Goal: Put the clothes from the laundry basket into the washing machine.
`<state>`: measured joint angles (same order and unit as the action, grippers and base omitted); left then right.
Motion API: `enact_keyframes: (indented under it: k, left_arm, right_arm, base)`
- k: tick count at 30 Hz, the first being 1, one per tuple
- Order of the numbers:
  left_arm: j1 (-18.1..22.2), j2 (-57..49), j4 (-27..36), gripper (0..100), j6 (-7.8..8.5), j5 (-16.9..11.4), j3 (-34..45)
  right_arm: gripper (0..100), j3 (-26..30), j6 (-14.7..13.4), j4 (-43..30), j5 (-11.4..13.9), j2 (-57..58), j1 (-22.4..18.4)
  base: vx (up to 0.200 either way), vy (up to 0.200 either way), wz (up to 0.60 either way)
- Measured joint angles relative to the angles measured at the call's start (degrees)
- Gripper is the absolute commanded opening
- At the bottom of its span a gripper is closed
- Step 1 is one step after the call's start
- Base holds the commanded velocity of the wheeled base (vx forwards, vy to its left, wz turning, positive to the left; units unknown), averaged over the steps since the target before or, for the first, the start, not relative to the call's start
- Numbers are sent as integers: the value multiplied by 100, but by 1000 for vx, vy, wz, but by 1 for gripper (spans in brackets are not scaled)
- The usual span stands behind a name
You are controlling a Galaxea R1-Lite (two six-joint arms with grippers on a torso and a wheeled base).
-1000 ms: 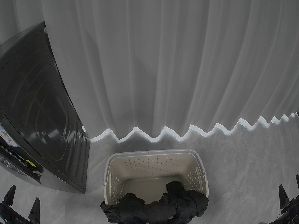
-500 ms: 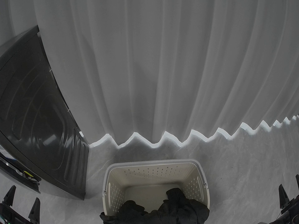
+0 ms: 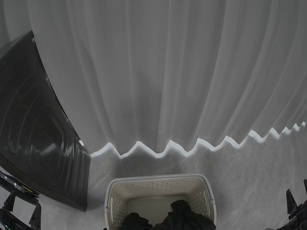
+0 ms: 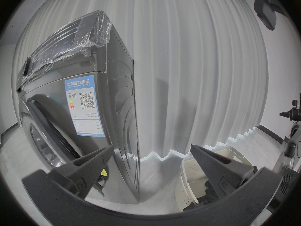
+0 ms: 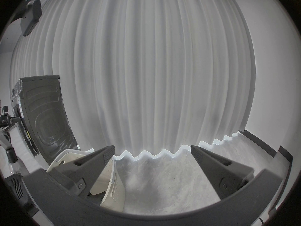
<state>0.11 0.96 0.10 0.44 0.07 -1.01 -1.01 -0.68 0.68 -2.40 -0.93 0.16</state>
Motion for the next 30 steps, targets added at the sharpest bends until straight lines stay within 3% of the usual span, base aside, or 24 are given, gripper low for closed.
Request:
enact_keyframes:
  k: [30]
  left_arm:
    - [-1,0,0,100,0,0,0]
  right_arm:
    - [100,0,0,-2,0,0,0]
  base:
    - [0,0,0]
